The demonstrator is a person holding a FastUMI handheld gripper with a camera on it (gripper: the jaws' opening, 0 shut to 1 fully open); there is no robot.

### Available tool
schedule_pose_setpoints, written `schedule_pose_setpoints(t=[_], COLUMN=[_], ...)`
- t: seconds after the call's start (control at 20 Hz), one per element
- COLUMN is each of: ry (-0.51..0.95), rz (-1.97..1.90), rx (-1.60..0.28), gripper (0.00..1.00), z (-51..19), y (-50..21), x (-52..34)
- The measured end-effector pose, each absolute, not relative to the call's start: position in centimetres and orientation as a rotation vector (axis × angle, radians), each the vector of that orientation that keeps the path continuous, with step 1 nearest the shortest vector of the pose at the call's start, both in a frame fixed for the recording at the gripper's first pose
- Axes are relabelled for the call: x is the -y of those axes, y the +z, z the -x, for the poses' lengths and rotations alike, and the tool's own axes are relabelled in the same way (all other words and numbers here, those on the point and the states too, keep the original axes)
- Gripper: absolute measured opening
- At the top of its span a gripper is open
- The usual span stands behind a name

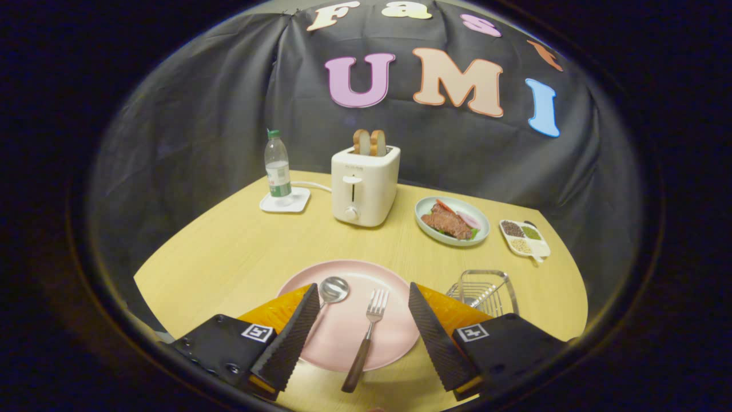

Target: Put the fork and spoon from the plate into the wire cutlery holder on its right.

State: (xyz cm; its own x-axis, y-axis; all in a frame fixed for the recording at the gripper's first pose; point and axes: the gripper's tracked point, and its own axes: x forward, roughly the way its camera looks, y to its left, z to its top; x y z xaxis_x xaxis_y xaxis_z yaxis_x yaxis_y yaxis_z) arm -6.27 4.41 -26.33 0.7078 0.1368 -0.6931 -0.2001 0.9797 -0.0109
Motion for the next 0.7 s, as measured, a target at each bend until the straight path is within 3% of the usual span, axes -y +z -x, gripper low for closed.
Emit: schedule_pose_setpoints(t=[0.6, 0.7], ry=[0.173, 0.166], rz=[0.128, 0.103], rx=[-0.97, -0.999], gripper=[1.0, 0.92], z=[8.9, 9.1], y=[-33.5, -34.1], x=[-3.6, -3.7])
